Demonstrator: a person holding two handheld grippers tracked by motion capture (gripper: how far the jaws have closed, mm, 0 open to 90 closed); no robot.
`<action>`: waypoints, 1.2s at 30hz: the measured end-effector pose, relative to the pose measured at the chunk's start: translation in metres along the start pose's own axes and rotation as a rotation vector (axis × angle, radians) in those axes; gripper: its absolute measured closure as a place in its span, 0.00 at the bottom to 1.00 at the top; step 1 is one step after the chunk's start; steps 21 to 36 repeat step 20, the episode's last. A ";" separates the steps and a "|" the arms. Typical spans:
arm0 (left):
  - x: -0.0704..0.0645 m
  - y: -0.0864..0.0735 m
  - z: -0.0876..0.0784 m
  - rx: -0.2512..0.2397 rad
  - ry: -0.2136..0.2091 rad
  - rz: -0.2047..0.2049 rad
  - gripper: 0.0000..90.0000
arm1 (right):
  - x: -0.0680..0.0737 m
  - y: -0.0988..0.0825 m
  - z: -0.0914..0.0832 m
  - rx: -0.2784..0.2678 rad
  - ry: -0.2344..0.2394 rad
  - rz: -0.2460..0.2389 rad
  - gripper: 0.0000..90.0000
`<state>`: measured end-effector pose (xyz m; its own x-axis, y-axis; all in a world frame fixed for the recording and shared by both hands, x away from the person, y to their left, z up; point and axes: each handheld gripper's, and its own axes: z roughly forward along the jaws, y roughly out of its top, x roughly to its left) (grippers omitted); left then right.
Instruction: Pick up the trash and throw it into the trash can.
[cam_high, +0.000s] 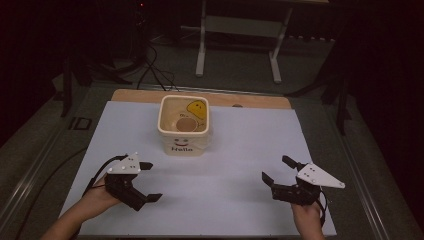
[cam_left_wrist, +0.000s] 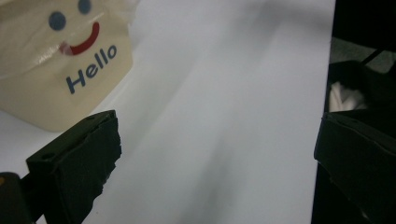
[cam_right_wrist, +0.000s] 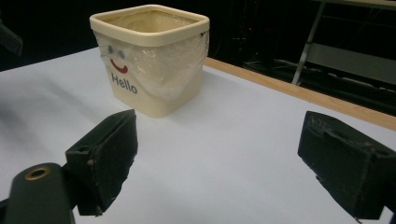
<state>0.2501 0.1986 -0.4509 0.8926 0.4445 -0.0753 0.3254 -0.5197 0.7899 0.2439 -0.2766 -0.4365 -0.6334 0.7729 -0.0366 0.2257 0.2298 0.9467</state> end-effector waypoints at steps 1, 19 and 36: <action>0.000 -0.001 0.001 -0.001 -0.004 -0.004 0.02 | 0.000 0.000 0.000 0.001 -0.002 -0.003 0.13; 0.000 -0.020 0.014 -0.011 0.022 -0.039 0.02 | -0.001 -0.001 0.000 0.007 0.002 -0.002 0.13; 0.001 -0.021 0.014 -0.012 0.020 -0.041 0.02 | -0.001 -0.001 0.000 0.006 0.003 -0.001 0.13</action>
